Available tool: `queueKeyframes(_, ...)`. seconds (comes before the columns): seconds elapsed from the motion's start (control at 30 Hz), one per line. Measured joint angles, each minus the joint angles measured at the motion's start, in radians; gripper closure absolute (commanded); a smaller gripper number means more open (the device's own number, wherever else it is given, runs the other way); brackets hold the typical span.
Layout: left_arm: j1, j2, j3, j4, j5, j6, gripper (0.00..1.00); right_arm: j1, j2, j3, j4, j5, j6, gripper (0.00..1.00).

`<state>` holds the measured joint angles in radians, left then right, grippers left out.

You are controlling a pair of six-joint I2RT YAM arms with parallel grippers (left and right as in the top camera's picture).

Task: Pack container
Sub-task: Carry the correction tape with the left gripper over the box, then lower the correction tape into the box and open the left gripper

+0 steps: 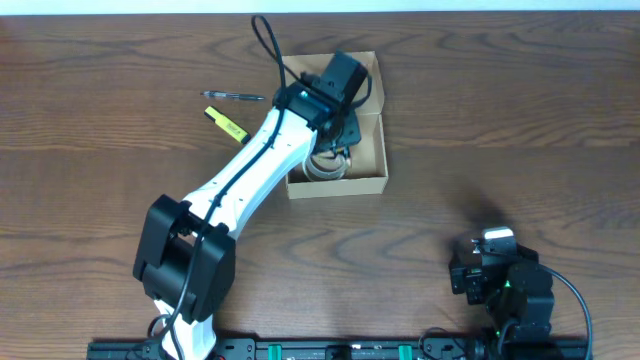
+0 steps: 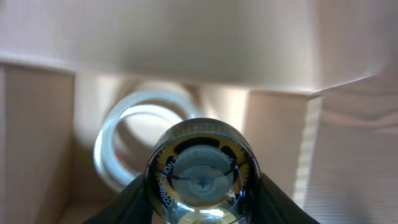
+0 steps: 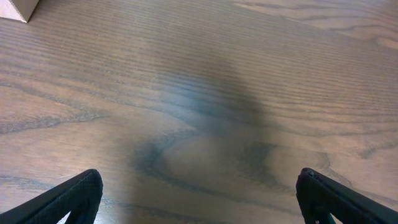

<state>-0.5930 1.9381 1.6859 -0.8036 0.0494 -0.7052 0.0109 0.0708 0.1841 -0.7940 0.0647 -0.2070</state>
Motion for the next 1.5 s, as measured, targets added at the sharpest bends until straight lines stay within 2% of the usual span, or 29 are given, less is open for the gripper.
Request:
queueKeyframes(0.33, 0.0, 0.011, 0.044, 0.0, -0.06, 0.001, 0.93, 0.0, 0.0, 0.0, 0.0, 0.0, 0.0, 0.01)
queueKeyframes(0.57, 0.0, 0.087, 0.044, 0.0, -0.101, 0.003, 0.93, 0.0, 0.0, 0.0, 0.0, 0.0, 0.0, 0.01)
queueKeyframes(1.5, -0.045, 0.153, 0.043, -0.003, -0.101, 0.003, 0.94, 0.0, 0.0, 0.0, 0.0, 0.0, 0.0, 0.01)
